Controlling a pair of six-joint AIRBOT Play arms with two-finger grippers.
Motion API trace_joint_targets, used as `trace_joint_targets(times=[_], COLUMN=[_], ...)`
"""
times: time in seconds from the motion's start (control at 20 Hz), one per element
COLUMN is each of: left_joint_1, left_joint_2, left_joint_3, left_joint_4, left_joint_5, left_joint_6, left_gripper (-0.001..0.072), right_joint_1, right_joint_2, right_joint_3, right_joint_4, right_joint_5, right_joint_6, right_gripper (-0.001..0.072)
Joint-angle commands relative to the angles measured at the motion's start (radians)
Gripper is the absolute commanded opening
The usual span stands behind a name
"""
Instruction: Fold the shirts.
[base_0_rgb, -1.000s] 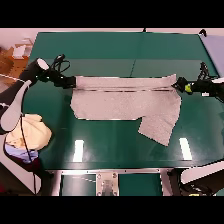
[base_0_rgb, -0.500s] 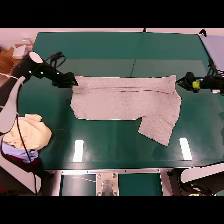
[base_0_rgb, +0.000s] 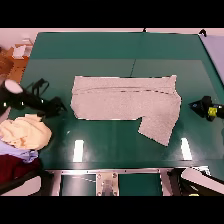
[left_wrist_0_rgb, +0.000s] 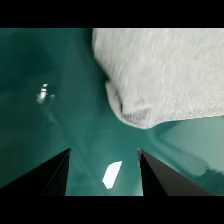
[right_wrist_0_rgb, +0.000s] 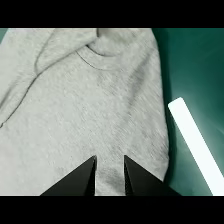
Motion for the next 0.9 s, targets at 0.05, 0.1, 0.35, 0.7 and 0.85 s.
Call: trace_joint_targets(times=[0.05, 0.1, 0.35, 0.7, 0.85], left_joint_1=[-0.043, -0.089, -0.297, -0.354, -0.394], left_joint_2=[0.165, 0.164, 0.163, -0.010, -0.047], left_joint_3=[-0.448, -0.481, -0.491, -0.421, -0.368], left_joint_4=[-0.413, -0.500, -0.685, -0.765, -0.756], left_joint_5=[0.394, 0.469, 0.847, 0.804, 0.806], left_joint_6=[0.103, 0.144, 0.154, 0.157, 0.161], left_gripper=[0.0484, 0.0483, 0.0357, 0.0356, 0.0081], right_joint_1=[-0.077, -0.076, -0.074, -0.074, -0.061], right_joint_2=[0.200, 0.209, 0.209, 0.208, 0.204], right_joint_3=[-0.280, -0.311, -0.380, -0.425, -0.425], right_joint_4=[0.016, 0.018, 0.029, 0.037, 0.051], right_joint_5=[-0.100, -0.109, -0.136, -0.161, -0.161], right_joint_6=[-0.009, -0.008, -0.018, -0.019, -0.020], right_gripper=[0.0359, 0.0373, 0.0373, 0.0470, 0.0470])
